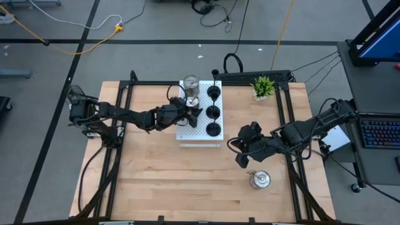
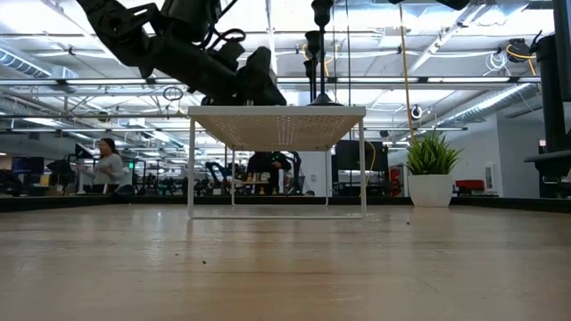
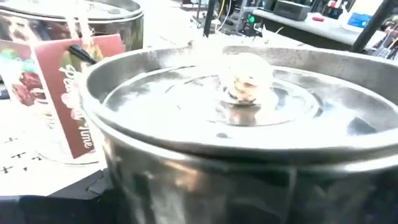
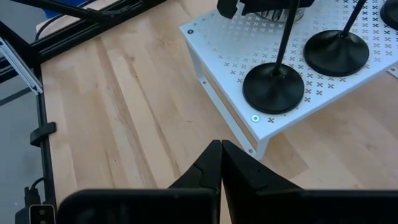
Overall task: Pick & Place candle stick holders
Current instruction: Put the top brown scented candle on the shelf aligned with the brown scented candle
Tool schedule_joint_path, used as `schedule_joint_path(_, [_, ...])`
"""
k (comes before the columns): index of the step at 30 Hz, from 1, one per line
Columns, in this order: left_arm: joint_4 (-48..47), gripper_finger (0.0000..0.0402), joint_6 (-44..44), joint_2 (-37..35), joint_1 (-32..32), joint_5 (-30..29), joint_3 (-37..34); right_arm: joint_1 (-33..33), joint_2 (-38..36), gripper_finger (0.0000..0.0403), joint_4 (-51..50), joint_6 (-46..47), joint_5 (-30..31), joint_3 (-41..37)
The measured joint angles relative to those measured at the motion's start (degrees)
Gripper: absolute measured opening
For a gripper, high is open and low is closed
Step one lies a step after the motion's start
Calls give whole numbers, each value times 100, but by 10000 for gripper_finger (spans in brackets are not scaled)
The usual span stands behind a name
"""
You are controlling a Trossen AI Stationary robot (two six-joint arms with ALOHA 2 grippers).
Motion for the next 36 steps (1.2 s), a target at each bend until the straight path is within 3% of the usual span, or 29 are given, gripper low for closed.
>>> schedule_joint_path(3, [0,351,-2,0,0,133,0,0,0,1,7,0,0,0])
schedule_joint_path(9, [-10,392,93,0,0,231,0,0,0,1,14,0,0,0])
schedule_joint_path(18, [94,369,212,0,0,173,0,3,0,1,51,0,-22,2])
schedule_joint_path(36, [-366,394,582,-716,0,136,-10,5,2,1,188,-151,-173,2])
